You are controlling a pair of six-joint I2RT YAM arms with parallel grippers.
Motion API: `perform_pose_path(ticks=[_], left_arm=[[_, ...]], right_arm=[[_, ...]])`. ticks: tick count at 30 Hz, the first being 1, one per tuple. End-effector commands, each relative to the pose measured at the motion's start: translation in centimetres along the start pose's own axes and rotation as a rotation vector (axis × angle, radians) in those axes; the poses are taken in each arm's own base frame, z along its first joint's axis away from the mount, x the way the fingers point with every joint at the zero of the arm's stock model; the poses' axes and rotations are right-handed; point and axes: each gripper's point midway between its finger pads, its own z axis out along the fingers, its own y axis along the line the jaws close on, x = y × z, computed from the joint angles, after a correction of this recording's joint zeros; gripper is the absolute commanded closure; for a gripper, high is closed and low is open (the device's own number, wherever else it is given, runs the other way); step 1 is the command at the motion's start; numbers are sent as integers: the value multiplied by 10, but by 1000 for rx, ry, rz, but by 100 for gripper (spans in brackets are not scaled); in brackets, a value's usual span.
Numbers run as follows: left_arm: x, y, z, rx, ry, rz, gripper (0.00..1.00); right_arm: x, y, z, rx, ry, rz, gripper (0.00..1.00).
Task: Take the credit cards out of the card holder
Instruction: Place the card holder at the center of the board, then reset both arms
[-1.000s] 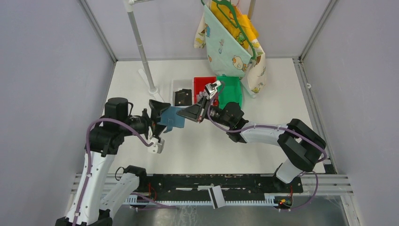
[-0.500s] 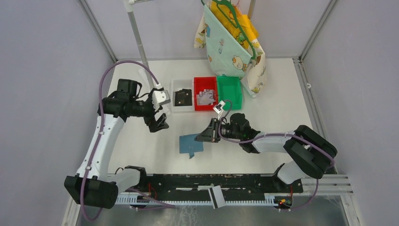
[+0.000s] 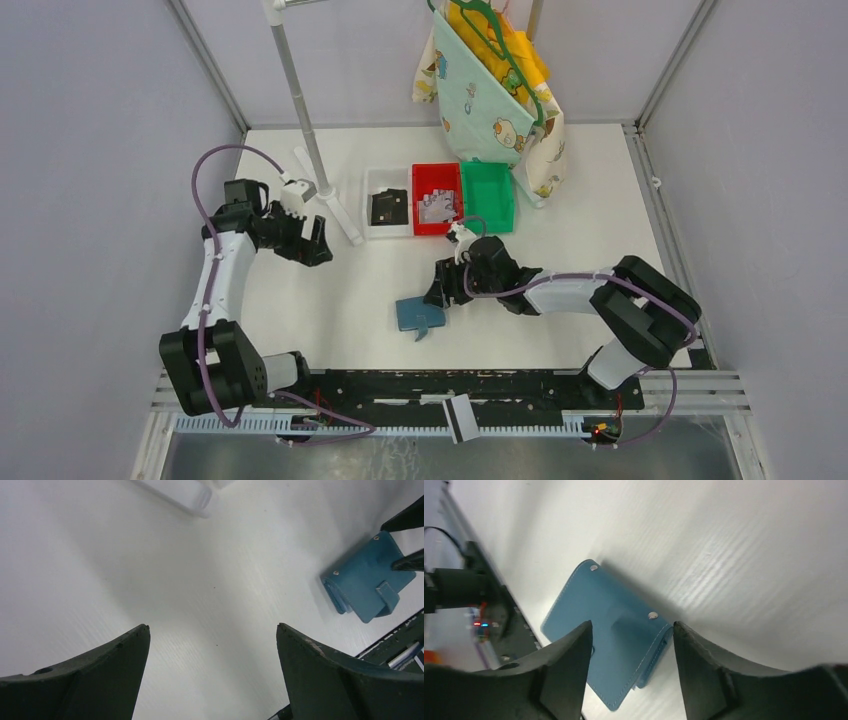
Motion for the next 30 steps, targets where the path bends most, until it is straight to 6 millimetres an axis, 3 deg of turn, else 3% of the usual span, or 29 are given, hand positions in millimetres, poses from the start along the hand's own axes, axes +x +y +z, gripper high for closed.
perform_pose_path(ticks=[1,3,5,9,13,15,19,22,26,30], left_arm=[[-2,31,9,-146,-44,-82,0],[0,36,15,-155,-49,-91,0],[3,42,21,-171,-51,-108,0],[8,57,27,-216,-83,-142,0],[2,85,29,-335,-205,-125,0],[-2,92,29,-383,-290,-97,0],[-10,94,35,-409,-457,-73,0],[-21,91,40,-363,-523,-103,0],[-28,95,43,-373,-630,-91,0],[-32,97,42,-398,-724,-63,0]], right_arm=[[-31,-17,-20,168,-88,-200,23],[-40,-17,-33,205,-116,-242,4],[-54,-17,-50,252,-165,-294,2],[-90,-28,-106,429,-348,-370,2],[-117,-80,-179,694,-549,-273,2],[-120,-112,-213,843,-610,-205,2],[-107,-163,-265,1131,-693,-129,2],[-84,-197,-298,1320,-760,-41,2],[-54,-224,-327,1473,-868,-2,2],[-41,-241,-344,1528,-948,96,2]])
